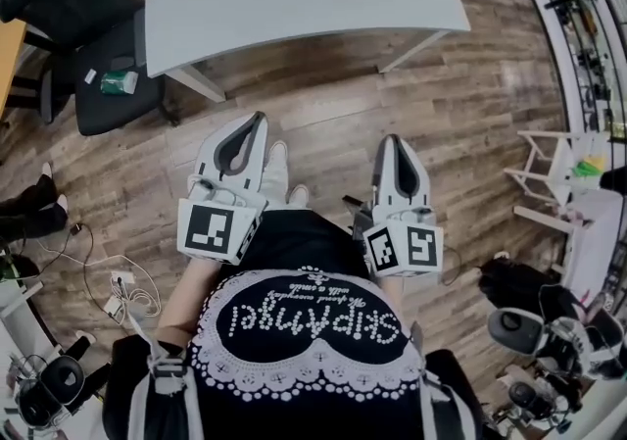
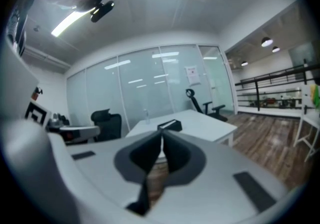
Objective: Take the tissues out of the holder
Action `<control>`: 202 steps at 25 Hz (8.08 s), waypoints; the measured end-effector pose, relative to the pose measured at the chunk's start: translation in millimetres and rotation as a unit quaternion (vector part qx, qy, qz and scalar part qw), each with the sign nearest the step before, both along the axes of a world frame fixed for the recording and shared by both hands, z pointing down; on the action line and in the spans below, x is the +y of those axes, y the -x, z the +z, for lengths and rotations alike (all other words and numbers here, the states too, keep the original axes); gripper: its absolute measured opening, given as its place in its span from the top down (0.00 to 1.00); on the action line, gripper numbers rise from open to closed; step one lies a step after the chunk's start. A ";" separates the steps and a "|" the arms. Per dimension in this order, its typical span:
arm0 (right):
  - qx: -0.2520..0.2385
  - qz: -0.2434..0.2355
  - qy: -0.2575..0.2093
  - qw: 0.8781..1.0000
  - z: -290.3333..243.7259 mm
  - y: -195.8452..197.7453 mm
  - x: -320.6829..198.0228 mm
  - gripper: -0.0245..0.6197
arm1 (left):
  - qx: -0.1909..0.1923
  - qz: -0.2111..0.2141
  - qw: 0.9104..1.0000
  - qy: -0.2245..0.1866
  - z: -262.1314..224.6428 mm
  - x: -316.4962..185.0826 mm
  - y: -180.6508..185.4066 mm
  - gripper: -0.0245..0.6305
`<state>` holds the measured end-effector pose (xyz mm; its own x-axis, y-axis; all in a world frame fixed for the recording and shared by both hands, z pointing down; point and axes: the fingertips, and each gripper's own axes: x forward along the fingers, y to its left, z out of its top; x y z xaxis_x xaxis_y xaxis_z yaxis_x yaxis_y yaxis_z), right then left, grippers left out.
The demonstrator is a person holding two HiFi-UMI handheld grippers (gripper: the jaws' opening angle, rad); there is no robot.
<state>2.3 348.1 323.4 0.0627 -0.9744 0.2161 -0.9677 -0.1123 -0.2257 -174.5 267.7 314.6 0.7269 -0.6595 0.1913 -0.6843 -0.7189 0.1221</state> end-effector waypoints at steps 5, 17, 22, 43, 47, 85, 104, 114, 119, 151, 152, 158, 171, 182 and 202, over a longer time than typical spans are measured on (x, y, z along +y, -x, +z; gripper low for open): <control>0.004 0.020 -0.005 1.000 -1.6 -9.7 -36.8 0.91 | -0.010 0.004 1.000 -0.012 -2.9 -46.8 2.7 0.93; -0.003 0.026 0.003 1.000 5.5 -2.7 -77.1 0.91 | -0.007 -0.007 1.000 -0.004 9.3 -88.1 23.4 0.93; -0.004 0.020 0.010 1.000 10.2 -8.4 -91.7 0.91 | -0.007 -0.015 1.000 -0.004 10.2 -101.2 22.5 0.93; -0.004 -0.063 0.001 0.998 5.5 -114.4 -221.8 0.91 | 0.014 -0.082 0.996 -0.027 -10.4 -202.3 -82.8 0.93; -0.002 -0.077 -0.002 0.997 5.3 -138.3 -238.1 0.91 | 0.013 -0.096 0.995 -0.034 -14.6 -213.9 -104.4 0.93; 0.014 -0.034 0.022 0.999 2.4 -133.8 -412.8 0.91 | 0.024 -0.054 0.998 0.000 2.7 -406.3 -100.9 0.93; 0.010 -0.061 0.051 0.997 16.2 -132.3 -435.9 0.91 | 0.042 -0.107 0.993 0.029 14.0 -416.0 -83.2 0.93; 0.003 -0.097 0.034 0.995 11.2 -139.7 -450.8 0.91 | 0.038 -0.135 0.990 0.032 11.0 -405.5 -89.1 0.93; 0.003 -0.111 0.027 0.993 9.3 -142.4 -457.6 0.91 | 0.040 -0.147 0.988 0.024 6.4 -406.3 -91.8 0.93; -0.021 -0.065 0.040 0.997 21.4 -180.7 -441.7 0.91 | -0.065 -0.014 0.996 0.052 42.2 -466.1 -161.6 0.61; -0.022 -0.062 0.042 0.997 22.7 -183.3 -441.0 0.91 | -0.071 -0.009 0.996 0.054 46.2 -469.8 -165.9 0.59; -0.035 -0.045 0.062 0.996 35.7 -194.7 -433.5 0.91 | -0.092 0.029 0.993 0.074 69.2 -486.2 -195.2 0.54; -0.052 0.004 0.102 0.993 60.2 -219.1 -413.5 0.91 | -0.173 0.089 0.976 0.102 150.4 -516.0 -242.0 0.50; -0.058 0.018 0.122 0.991 73.2 -235.4 -415.6 0.91 | -0.227 0.116 0.952 0.171 208.8 -519.2 -254.5 0.47; -0.063 0.005 0.132 0.989 82.0 -227.8 -434.3 0.91 | -0.325 0.123 0.905 0.245 254.8 -521.7 -253.6 0.43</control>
<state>230.1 -86.2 405.4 0.0286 -0.8820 0.4704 -0.9322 -0.1933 -0.3059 79.1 -254.0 569.4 0.4699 -0.2125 0.8567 -0.5525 -0.8278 0.0977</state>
